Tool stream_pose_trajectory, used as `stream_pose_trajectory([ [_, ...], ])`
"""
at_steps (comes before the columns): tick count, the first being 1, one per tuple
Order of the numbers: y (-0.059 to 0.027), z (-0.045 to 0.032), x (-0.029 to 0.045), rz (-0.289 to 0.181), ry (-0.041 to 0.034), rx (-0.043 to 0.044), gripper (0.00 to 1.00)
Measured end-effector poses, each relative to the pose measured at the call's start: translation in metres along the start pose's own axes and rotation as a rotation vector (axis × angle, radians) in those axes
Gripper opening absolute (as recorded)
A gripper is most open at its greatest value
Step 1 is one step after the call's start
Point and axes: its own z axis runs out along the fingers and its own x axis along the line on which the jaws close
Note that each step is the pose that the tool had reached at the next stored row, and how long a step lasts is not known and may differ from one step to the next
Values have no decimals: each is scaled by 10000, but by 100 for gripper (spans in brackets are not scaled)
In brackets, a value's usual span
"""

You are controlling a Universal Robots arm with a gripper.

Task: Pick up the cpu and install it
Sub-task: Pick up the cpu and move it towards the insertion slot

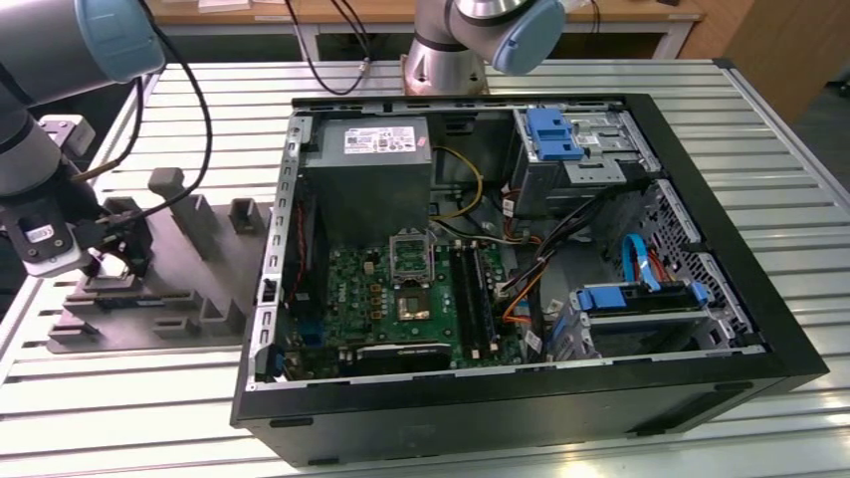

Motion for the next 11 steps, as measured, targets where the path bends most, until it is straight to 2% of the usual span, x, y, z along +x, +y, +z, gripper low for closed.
stream_pose_trajectory([
  [11,15,-8,0,-17,1,-2,63],
])
